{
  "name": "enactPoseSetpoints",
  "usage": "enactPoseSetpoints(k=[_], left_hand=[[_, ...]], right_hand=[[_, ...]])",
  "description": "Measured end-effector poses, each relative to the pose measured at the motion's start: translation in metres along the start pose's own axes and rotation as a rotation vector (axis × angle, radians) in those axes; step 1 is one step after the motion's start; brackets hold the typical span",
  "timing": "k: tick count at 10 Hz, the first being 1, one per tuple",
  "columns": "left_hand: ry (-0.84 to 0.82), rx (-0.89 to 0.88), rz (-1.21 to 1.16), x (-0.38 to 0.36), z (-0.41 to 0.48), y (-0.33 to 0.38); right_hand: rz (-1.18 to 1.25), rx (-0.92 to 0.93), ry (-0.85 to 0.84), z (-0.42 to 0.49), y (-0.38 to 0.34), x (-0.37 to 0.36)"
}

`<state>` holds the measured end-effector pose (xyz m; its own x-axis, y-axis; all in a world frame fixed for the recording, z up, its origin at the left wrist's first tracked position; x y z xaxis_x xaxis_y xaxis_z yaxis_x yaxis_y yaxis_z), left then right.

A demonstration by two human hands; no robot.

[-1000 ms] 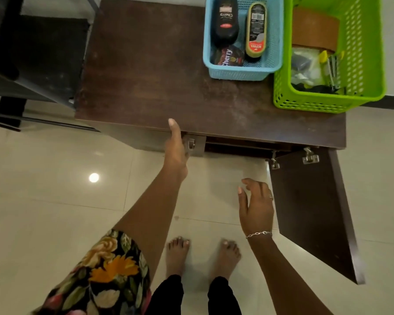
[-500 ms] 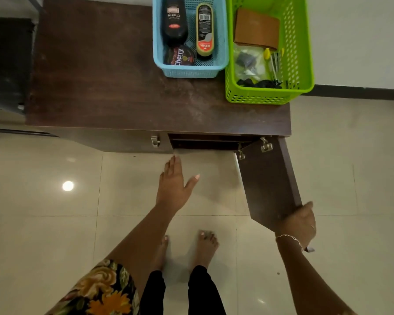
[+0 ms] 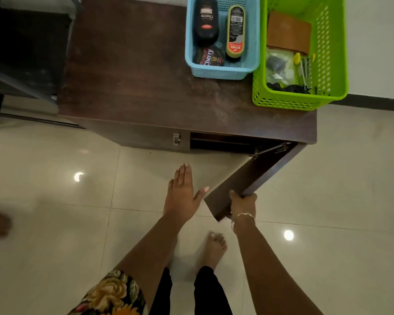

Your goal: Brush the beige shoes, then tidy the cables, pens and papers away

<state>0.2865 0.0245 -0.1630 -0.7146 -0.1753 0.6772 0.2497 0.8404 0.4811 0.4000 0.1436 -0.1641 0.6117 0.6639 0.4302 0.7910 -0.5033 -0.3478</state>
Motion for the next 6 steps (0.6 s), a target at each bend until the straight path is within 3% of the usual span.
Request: enactPoseSetpoints(k=[1, 3, 4, 6], left_hand=[[0.061, 0.032, -0.063, 0.012, 0.003, -0.008], [0.094, 0.056, -0.082, 0.022, 0.002, -0.015], [0.077, 0.063, -0.074, 0.026, -0.003, -0.019], [0.053, 0.073, 0.003, 0.047, -0.022, -0.003]], right_hand=[[0.367, -0.082, -0.191, 0.003, -0.028, -0.038], [0.594, -0.059, -0.398, 0.002, -0.093, -0.066], [0.682, -0.029, -0.446, -0.001, -0.116, -0.067], [0.538, 0.005, -0.409, -0.038, -0.126, -0.044]])
Point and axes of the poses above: each hand's wrist, its own z-axis towards the middle knuckle, its own x-axis out of the back of the hand, y = z × x, the point moved 6 cm from there along z, towards the middle knuckle, and after that the axes turned 1 degree about -x, right-handed, at the moved point
